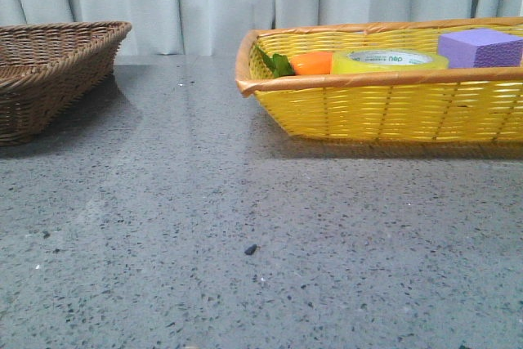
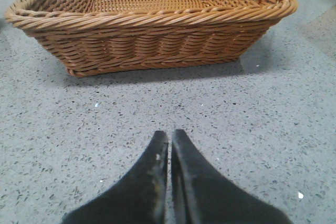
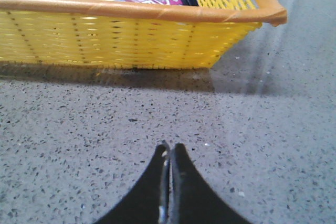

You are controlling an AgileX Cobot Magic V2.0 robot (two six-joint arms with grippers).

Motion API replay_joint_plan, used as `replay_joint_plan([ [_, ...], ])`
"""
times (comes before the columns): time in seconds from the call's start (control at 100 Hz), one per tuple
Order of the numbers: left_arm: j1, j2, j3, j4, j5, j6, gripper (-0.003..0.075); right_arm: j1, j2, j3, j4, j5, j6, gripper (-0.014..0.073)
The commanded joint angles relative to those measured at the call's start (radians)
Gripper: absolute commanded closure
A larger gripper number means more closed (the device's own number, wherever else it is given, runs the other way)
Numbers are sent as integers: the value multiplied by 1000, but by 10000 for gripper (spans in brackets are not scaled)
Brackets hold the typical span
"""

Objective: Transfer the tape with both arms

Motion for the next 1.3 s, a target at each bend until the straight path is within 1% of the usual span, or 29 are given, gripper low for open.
replay_joint_plan([
  [0.0, -4, -30, 9, -15, -53, -11, 741, -6, -19, 21, 3, -10, -5, 660],
  [1.13, -4, -30, 9, -15, -55, -11, 741, -6, -19, 21, 3, -10, -5, 660],
  [1.29, -4, -30, 9, -15, -115, -11, 741, -6, -19, 21, 3, -10, -5, 660],
])
